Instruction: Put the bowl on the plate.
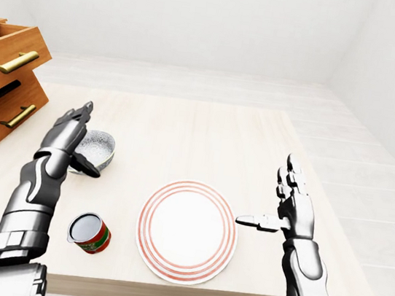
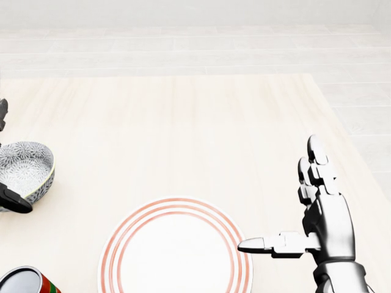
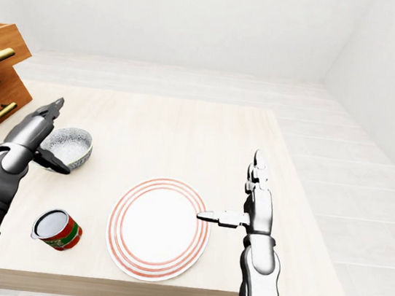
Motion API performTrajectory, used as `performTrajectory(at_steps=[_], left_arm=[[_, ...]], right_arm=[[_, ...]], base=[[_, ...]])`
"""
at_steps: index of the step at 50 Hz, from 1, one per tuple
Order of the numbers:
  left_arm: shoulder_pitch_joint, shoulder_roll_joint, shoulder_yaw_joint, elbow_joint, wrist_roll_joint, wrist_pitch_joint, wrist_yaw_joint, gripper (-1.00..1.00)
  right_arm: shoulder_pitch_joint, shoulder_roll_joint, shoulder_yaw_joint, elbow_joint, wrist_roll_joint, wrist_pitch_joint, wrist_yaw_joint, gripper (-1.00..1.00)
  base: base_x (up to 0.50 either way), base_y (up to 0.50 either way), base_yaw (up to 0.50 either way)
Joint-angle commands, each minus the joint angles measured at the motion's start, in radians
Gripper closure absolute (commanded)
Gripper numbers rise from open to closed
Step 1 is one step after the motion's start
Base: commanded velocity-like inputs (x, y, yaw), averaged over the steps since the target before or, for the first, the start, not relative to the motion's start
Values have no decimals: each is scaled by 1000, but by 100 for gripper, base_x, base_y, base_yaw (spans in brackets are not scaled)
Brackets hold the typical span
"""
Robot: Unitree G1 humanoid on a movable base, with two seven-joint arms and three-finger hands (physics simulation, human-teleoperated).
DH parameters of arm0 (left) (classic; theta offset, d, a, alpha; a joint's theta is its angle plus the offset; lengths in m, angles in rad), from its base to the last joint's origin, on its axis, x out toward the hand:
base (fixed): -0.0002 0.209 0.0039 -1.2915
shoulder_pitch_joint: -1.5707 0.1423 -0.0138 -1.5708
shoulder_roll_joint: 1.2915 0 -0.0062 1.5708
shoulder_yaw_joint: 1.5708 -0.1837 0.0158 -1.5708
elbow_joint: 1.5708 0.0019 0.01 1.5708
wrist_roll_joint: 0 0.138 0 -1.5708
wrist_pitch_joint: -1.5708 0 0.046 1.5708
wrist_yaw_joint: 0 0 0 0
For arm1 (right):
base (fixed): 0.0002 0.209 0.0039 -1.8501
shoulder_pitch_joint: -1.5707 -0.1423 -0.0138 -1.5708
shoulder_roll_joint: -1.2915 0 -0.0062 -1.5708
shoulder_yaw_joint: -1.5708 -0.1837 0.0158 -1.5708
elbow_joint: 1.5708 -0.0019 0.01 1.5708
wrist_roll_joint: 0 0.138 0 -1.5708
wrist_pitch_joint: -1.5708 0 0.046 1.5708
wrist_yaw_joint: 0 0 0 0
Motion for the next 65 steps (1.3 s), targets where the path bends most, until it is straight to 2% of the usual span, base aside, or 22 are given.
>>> performTrajectory(at_steps=[1,12,26,38,48,65], left_arm=[[-28,-3,-32,99,69,0,73,-100],[-65,1,-56,230,109,0,163,-100],[-124,17,-76,409,99,0,238,-100],[-187,8,-125,561,115,0,312,-100],[-229,5,-155,628,133,0,330,-100],[-258,-11,-169,678,144,0,338,-100]], right_arm=[[5,0,1,3,1,0,-1,-100],[-3,0,3,24,2,0,0,-100],[-34,-7,3,44,3,0,-1,-100],[-24,-9,0,27,1,0,-1,-100],[-15,-5,5,13,-4,0,-1,-100],[4,-2,4,-14,-7,0,3,-100]], base=[[0,0,0],[0,0,0],[0,0,0],[0,0,0],[0,0,0],[0,0,0]])
